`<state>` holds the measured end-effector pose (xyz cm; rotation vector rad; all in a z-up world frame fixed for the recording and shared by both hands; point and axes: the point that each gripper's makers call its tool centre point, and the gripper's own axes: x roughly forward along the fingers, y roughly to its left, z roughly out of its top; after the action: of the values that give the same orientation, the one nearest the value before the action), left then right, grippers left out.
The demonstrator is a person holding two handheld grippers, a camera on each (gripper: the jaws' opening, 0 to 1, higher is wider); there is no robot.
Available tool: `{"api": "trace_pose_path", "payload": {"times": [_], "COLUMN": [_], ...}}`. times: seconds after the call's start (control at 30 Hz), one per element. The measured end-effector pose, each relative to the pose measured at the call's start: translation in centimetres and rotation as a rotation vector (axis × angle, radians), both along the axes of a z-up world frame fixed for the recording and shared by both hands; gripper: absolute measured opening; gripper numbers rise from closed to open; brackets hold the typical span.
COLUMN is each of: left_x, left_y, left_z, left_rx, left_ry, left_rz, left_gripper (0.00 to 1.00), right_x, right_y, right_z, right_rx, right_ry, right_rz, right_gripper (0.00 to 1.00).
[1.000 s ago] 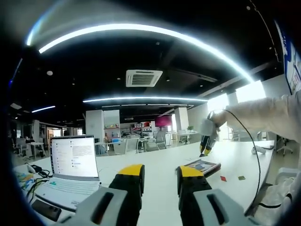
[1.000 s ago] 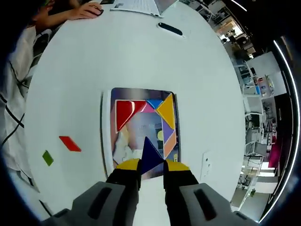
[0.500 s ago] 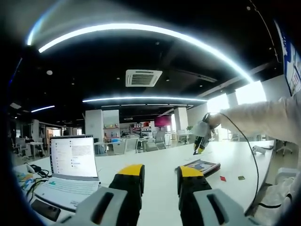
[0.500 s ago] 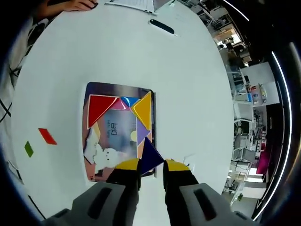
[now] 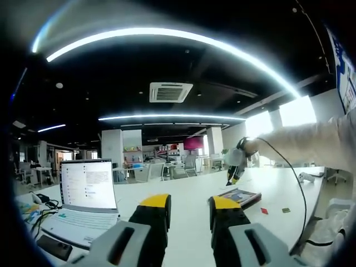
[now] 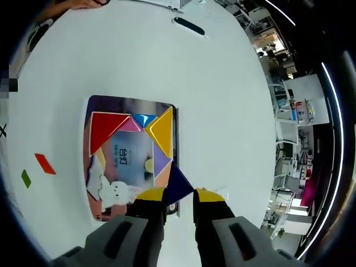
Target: Pick up the tangram pieces one by one and place each piece onto its matching region on the pattern sheet, fitting the shapes together until the outline on the sheet is completely filled by the tangram pieces
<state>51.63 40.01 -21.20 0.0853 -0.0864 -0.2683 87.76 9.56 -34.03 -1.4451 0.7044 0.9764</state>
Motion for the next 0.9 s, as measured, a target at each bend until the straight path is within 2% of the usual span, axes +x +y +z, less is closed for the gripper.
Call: {"api": "trace_pose_path", "payload": {"times": [0.37, 0.57, 0.67, 0.9], "left_x": [0.3, 0.3, 0.3, 0.2], "left_y": [-0.3, 0.2, 0.4, 0.4], "left_z": [-0.1, -0.1, -0.2, -0.2], "left_rx": [0.008, -0.004, -0.003, -0.004], "left_ry": [0.008, 0.006, 0.009, 0.008], "left_rz": [-0.003, 0.005, 0.010, 0.009], "left_gripper": [0.30, 0.30, 0.30, 0.30], "right_x": [-1.3, 0.1, -0.2, -0.1], "right_y": [2.0, 1.9, 2.5, 2.6], "right_z": [-4.0, -4.5, -4.8, -4.9], "right_rx": [-0.081, -0.131, -0.103, -0.138], "right_ry": [0.067, 0.051, 0.074, 0.063], "right_rz": [0.058, 0.026, 0.022, 0.047], "right_gripper": [0.20, 0.20, 0.20, 0.20]}}
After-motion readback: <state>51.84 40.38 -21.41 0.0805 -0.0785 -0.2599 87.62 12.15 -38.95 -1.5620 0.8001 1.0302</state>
